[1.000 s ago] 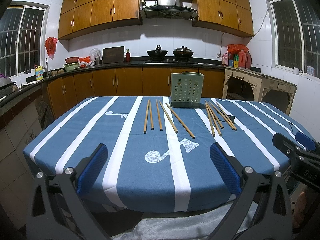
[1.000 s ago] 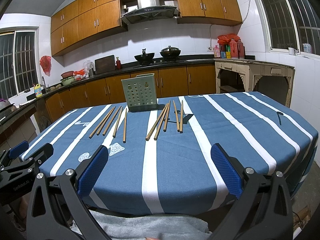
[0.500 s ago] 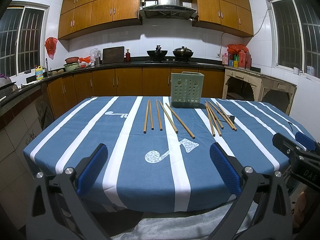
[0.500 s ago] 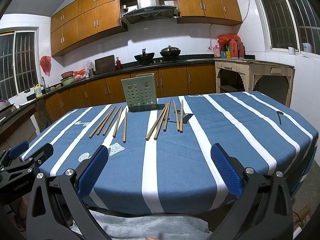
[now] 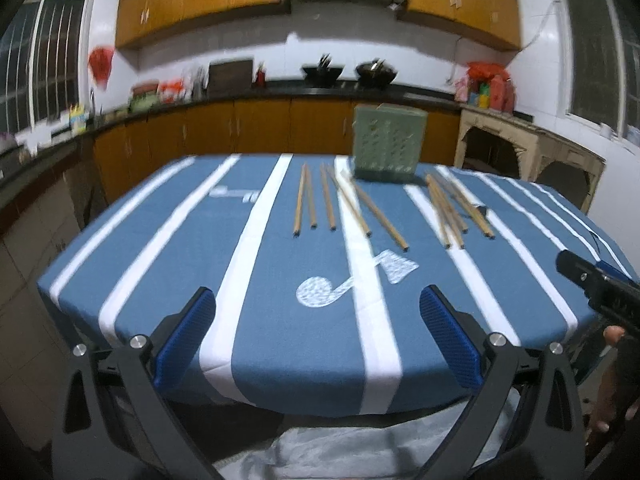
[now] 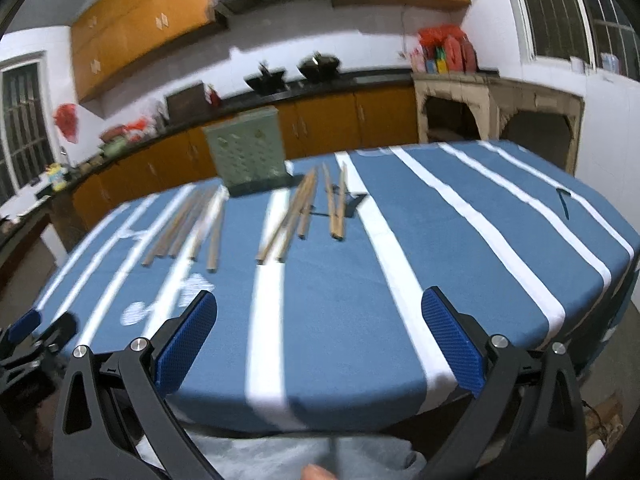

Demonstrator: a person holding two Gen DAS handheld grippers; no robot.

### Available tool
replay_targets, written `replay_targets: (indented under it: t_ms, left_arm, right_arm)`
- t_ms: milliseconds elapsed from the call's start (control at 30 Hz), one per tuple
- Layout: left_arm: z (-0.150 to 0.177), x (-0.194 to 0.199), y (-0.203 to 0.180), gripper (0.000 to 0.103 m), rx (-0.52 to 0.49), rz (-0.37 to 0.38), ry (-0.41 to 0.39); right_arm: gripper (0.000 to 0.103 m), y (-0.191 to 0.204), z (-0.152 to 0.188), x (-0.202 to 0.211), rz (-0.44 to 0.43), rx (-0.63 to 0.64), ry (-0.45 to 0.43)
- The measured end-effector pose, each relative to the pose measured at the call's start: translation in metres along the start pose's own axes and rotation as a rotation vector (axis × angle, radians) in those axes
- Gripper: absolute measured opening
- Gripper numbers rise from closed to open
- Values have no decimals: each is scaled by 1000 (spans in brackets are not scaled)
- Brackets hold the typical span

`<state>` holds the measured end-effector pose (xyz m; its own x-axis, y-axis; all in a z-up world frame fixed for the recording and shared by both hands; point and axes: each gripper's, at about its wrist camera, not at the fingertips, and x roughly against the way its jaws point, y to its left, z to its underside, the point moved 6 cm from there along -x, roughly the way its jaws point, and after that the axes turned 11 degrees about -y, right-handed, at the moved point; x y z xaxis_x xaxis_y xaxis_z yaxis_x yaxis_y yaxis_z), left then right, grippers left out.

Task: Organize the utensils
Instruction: 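Grasp a wooden chopstick with the right tool while the left tool grasps another chopstick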

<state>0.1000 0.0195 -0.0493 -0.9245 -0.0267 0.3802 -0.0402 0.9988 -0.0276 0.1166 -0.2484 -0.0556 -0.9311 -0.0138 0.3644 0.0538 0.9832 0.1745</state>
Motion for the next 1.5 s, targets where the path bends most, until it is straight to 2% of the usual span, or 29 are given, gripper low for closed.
replay_targets:
  t_ms: [200, 300, 333, 500, 567, 633, 800, 933, 1000, 1233, 1467, 1500]
  left_arm:
    - [-13, -54, 43, 99, 113, -64, 122]
    - [-25, -78, 61, 99, 139, -82, 140]
    - [-29, -84, 65, 99, 137, -84, 140]
    - [-41, -118, 77, 99, 78, -92, 174]
    - [-43, -132, 81, 94, 72, -82, 195]
    - [-45, -146, 82, 81, 77, -66, 219]
    - [-42, -172, 83, 65, 95, -14, 276]
    - [-39, -186, 78, 56, 93, 24, 308]
    - [-39, -191, 75, 52, 97, 47, 319]
    - [-40, -211, 54, 40, 77, 119, 363]
    - [-33, -235, 40, 33, 23, 124, 414]
    - [-33, -236, 39, 29, 15, 124, 414]
  right_arm:
    - [99, -21, -16, -65, 47, -30, 144]
    - [87, -30, -27, -93, 60, -45, 184]
    - [80, -32, -31, -105, 65, -52, 199]
    - [52, -30, -39, -157, 52, -74, 272]
    - [41, -27, -40, -171, 54, -61, 286]
    - [36, -25, -41, -184, 62, -46, 295]
    - [25, -26, -35, -210, 83, -12, 338]
    - [17, -24, -32, -212, 93, 30, 326]
    - [10, -24, -32, -210, 104, 59, 317]
    - [8, -36, -36, -215, 123, 29, 302]
    - [8, -37, -37, -217, 109, 6, 302]
    - [8, -37, -37, -217, 111, 7, 302]
